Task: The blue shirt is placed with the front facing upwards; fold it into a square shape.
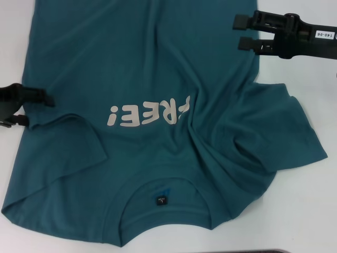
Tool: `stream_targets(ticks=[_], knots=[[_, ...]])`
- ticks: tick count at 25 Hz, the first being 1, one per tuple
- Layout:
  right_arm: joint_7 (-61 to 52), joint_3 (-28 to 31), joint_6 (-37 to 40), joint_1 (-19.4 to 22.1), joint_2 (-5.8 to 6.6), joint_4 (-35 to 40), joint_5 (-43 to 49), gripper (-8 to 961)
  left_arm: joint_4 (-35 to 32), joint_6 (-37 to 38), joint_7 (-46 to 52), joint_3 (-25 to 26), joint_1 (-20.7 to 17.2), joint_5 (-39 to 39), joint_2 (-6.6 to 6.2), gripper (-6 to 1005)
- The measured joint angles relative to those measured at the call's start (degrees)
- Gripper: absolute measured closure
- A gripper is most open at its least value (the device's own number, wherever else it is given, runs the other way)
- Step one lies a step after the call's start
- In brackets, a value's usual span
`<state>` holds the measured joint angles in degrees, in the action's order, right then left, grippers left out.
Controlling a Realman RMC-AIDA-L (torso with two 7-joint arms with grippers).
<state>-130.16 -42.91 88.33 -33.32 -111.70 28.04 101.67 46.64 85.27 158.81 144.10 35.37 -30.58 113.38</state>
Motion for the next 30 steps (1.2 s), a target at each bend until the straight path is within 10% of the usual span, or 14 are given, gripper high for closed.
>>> stream_targets(ticks=[12, 21, 30], knots=[[0.0, 0.69, 0.0, 0.1, 0.18, 0.0, 0.01, 38, -1.85, 10.63, -5.77, 0.5, 1.25, -19.45, -0.96, 95], [0.15, 0.66, 0.0, 0.12, 0.18, 0.0, 0.33, 39, -1.16, 8.11, -3.45, 1.14, -2.61, -16.14, -3.3, 95], [-0.07, 0.63, 0.11, 0.16, 0.25, 0.0, 0.08, 38, -1.14, 0.45, -2.28, 0.93, -1.86, -4.96, -1.73, 94]])
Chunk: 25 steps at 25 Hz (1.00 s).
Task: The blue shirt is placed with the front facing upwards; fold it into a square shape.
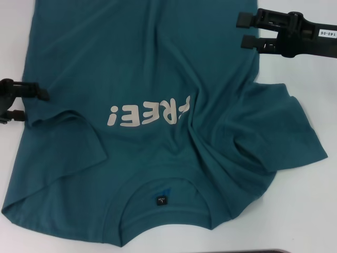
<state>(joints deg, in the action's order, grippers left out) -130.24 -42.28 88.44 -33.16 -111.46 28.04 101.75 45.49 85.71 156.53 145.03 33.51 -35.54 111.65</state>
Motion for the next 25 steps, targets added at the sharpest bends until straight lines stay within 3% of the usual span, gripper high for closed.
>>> stream_targets(ticks=[8, 15, 20, 25], knots=[[-0.34, 0.0, 0.12, 0.14, 0.01, 0.0, -0.05, 38, -0.51, -2.76, -0.02, 0.0, 0.93, 1.75, 0.91, 94], [-0.36, 0.0, -0.04, 0.15, 0.01, 0.0, -0.07, 39, -0.38, 0.44, -0.97, 0.41, 2.99, -1.48, 2.2, 94], [-0.35, 0.0, -0.1, 0.2, 0.01, 0.0, -0.07, 39, 0.01, 4.14, -2.52, 0.6, 2.92, -9.92, 1.48, 94], [0.03, 0.0, -0.46, 0.34, 0.01, 0.0, -0.04, 38, -0.47, 4.24, -3.45, 0.6, 1.87, -10.96, 0.84, 95]])
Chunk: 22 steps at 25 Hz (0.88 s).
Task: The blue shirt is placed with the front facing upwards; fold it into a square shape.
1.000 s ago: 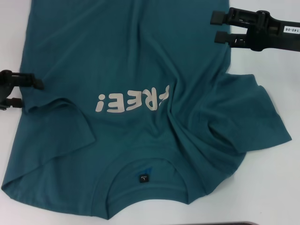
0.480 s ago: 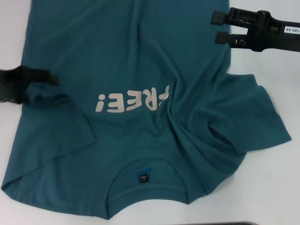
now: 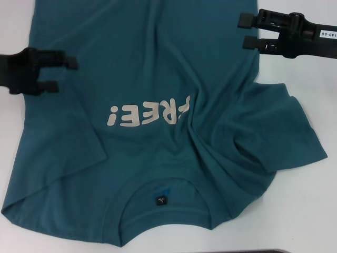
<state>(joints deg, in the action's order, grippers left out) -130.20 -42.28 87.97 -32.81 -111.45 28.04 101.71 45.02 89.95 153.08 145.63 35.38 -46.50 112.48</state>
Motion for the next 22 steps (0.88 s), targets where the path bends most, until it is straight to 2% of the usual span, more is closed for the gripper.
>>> stream_targets(ticks=[3, 6, 9, 11, 12, 14, 19, 22], knots=[[0.58, 0.0, -0.39, 0.1, 0.0, 0.21, 0.17, 38, 0.12, 3.03, -4.02, 0.17, -1.27, -1.36, -0.78, 95], [3.16, 0.0, -0.41, 0.24, 0.07, 0.46, 0.18, 38, 0.49, 10.67, -17.35, 0.35, -3.47, -5.86, -1.03, 95], [7.79, 0.0, -0.05, 0.3, 0.13, 0.89, 0.06, 38, 1.32, 15.33, -32.52, 0.7, -6.21, -8.63, 1.2, 95], [9.67, -0.01, -0.01, 0.3, 0.3, 1.94, 0.53, 39, 2.2, 15.42, -38.08, 1.1, -7.97, -9.01, 3.29, 95], [9.83, -0.02, 0.0, 0.3, 0.63, 2.74, 1.13, 39, 2.33, 15.25, -39.19, 1.19, -8.52, -9.04, 3.89, 95], [9.22, -0.02, 0.12, 0.33, 1.69, 4.05, 2.89, 39, 2.15, 15.02, -39.44, 1.46, -9.0, -9.16, 4.45, 95], [0.54, 0.24, 4.07, 0.38, 7.13, 6.98, 10.25, 39, 0.67, 15.36, -36.0, 4.12, -9.02, -9.79, 4.31, 95], [-2.82, 2.8, 8.82, 0.54, 8.64, 10.43, 17.79, 38, 0.23, 15.49, -34.99, 6.63, -8.97, -10.1, 4.09, 95]])
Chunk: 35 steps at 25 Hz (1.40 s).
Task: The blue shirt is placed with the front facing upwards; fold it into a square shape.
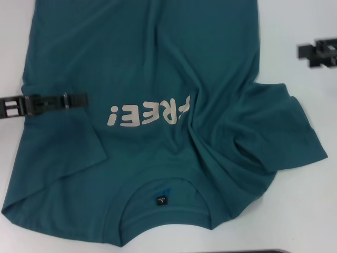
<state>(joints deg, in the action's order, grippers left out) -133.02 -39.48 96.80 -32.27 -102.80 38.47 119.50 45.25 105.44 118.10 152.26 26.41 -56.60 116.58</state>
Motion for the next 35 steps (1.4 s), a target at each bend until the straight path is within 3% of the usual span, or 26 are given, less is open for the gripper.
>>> stream_targets(ticks=[5, 11, 22, 27, 35], knots=[[-2.75, 6.05, 3.45, 0.41, 0.16, 1.46, 10.22, 38, -0.06, 0.35, 0.27, 1.71, 0.25, -0.54, -0.01, 94], [-2.96, 5.86, 0.67, 1.15, -0.55, 0.29, 14.21, 38, 0.06, 0.22, 0.86, 1.73, 0.52, -1.2, 0.02, 94], [-2.82, 3.28, -6.16, 0.17, -2.73, -5.6, 15.09, 39, 0.37, -0.1, 1.52, 1.73, 0.63, -1.79, 0.05, 94], [-3.0, 2.23, -9.07, -0.3, -4.07, -5.94, 15.13, 39, 0.37, -0.16, 1.52, 1.73, 0.6, -1.81, 0.06, 95], [-3.25, 1.93, -10.55, -1.27, -5.13, -5.95, 15.22, 39, 0.37, -0.21, 1.53, 1.73, 0.57, -1.85, 0.05, 95]])
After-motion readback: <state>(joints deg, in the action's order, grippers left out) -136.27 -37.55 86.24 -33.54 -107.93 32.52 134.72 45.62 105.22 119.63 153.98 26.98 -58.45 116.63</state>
